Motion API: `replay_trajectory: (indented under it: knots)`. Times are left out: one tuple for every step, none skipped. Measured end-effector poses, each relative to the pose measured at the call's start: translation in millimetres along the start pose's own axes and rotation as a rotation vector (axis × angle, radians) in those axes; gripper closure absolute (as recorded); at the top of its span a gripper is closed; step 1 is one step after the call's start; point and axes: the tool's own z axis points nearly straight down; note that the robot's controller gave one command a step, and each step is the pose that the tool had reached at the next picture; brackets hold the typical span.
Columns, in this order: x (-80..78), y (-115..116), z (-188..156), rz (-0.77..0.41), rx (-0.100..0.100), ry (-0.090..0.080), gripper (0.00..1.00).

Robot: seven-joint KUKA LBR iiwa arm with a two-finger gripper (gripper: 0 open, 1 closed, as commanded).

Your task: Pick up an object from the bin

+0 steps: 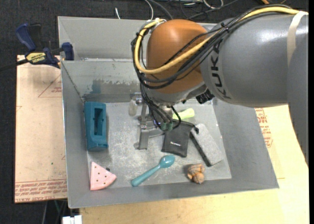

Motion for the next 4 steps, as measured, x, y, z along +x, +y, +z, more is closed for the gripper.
replay_trajectory:
  knots:
    - [-1.3,-1.5,-5.2,0.003,-0.001,-0.007,0.00]
    - [-3.8,-48.4,-33.9,-0.016,-0.002,-0.007,0.00]
    - [-7.4,-56.5,20.7,-0.116,-0.003,-0.011,0.00]
    - [-4.5,-83.2,70.5,0.006,-0.004,-0.014,0.00]
